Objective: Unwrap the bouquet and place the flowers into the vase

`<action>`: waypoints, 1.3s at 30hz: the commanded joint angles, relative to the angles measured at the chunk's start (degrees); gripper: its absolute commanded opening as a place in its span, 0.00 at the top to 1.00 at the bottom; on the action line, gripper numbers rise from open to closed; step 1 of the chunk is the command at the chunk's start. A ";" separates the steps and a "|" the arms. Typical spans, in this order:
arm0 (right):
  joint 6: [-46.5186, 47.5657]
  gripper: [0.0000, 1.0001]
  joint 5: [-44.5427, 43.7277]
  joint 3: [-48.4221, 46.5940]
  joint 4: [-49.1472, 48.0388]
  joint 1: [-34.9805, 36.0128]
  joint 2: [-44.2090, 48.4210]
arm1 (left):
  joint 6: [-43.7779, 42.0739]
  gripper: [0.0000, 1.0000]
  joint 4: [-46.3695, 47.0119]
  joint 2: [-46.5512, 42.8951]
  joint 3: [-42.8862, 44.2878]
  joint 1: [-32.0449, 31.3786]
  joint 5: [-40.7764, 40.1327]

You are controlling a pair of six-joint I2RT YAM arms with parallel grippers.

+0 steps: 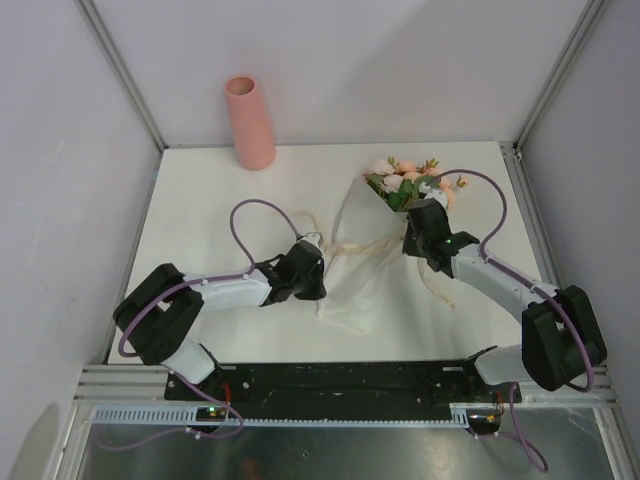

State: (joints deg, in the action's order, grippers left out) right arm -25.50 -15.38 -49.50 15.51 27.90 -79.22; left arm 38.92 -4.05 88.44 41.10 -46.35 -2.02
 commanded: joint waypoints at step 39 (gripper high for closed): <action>20.12 1.00 -7.49 -25.01 -37.38 -38.23 12.63 | 4.87 1.00 -4.87 -2.97 0.25 -0.32 -9.43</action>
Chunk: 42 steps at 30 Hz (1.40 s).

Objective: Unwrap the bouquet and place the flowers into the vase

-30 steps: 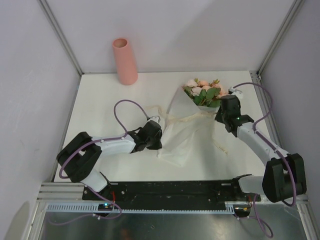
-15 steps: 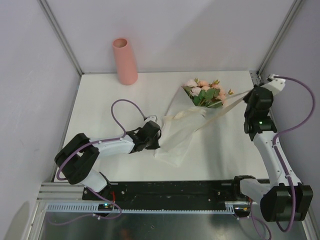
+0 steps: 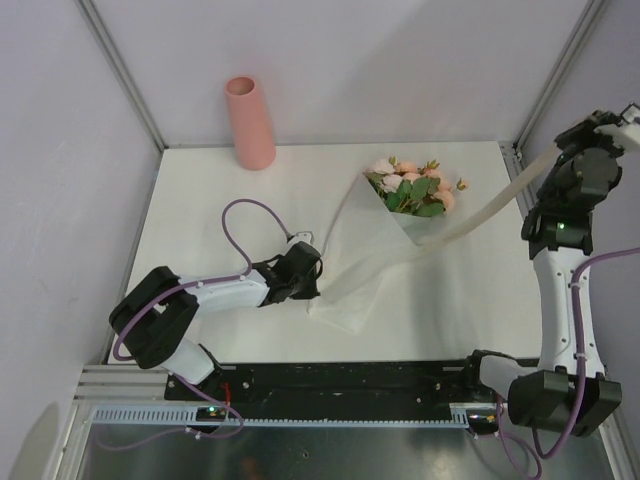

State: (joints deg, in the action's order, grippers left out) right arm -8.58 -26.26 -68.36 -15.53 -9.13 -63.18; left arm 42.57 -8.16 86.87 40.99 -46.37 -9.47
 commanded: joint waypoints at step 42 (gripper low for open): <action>1.39 1.00 9.77 -28.41 13.43 2.63 -16.30 | 2.73 1.00 0.36 -6.11 -2.27 -0.34 -1.68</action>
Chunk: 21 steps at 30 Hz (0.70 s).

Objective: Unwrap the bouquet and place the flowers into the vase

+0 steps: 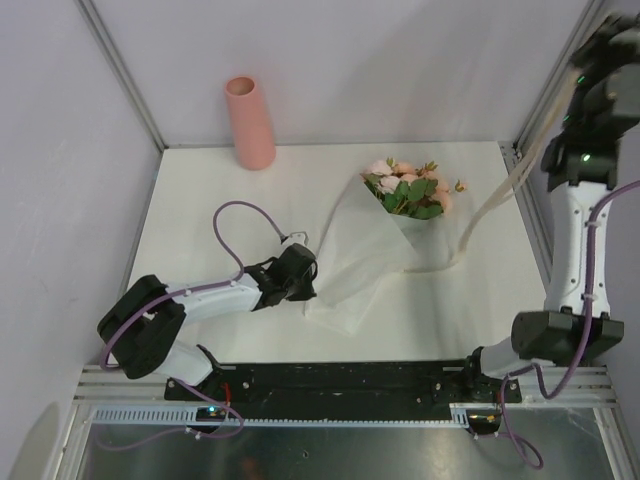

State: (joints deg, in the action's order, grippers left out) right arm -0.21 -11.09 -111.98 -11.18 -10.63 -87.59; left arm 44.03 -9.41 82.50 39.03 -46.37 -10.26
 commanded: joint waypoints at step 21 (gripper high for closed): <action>-59.40 0.52 4.21 60.74 50.13 2.08 11.55 | 1.00 1.00 4.53 -2.70 -2.31 -0.31 0.40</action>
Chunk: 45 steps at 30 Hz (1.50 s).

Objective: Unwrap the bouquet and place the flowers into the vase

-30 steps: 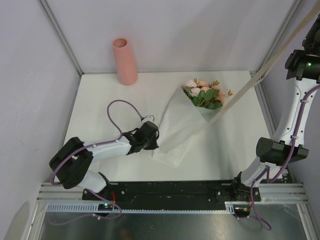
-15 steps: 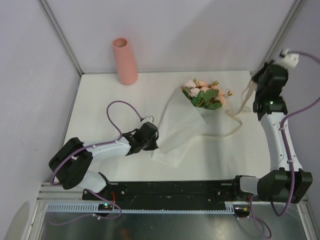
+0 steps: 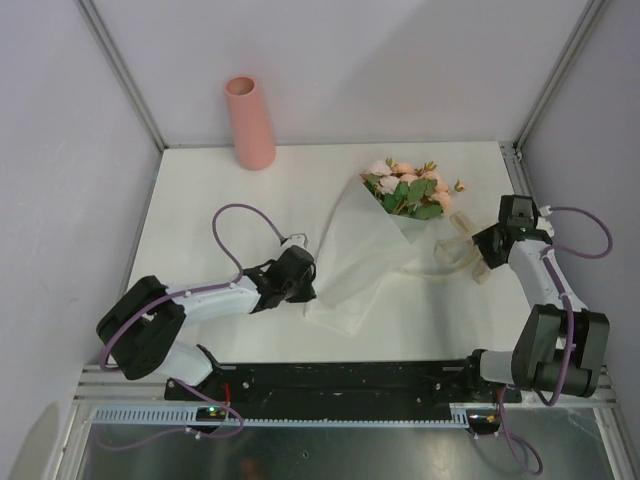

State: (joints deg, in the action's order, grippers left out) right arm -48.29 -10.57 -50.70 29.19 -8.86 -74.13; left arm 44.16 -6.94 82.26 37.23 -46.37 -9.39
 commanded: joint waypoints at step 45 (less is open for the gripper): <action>23.48 1.00 4.68 -4.66 -29.88 -4.21 -10.88 | 1.98 1.00 3.61 -1.23 -0.93 -0.36 0.75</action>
State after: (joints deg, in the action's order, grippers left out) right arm -31.03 -7.40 -52.64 7.66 -12.88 -79.79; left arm 45.04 -6.31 80.58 36.32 -46.37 -8.71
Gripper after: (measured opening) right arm 0.009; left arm 0.005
